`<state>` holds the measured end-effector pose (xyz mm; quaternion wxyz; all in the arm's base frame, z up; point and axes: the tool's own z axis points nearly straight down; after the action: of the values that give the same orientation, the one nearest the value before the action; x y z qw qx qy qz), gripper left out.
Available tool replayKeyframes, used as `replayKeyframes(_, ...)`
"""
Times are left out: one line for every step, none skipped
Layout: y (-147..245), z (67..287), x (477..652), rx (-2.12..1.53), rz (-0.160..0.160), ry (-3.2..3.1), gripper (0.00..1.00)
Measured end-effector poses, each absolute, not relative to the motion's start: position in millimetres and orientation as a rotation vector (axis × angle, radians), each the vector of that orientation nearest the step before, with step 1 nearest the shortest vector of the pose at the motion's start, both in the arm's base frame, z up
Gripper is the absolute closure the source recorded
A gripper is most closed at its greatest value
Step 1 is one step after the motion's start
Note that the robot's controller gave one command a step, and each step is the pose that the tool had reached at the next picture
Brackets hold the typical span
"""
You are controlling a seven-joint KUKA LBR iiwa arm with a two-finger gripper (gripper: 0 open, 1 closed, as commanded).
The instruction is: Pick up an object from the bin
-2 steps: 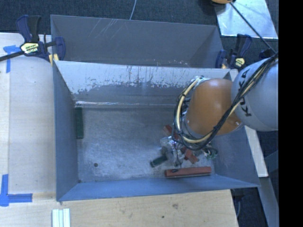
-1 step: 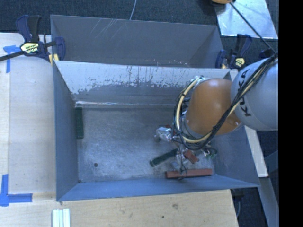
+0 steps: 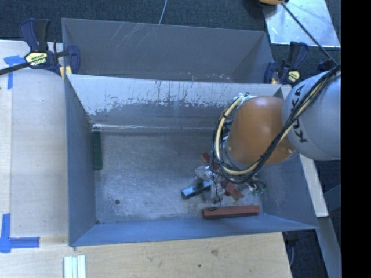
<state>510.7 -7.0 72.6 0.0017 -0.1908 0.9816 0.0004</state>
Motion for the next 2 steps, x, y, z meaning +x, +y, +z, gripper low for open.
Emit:
replayKeyframes(-7,73,510.7,-0.599,0.001,3.081,1.00)
replayKeyframes(7,198,491.7,-0.581,0.000,3.084,1.00)
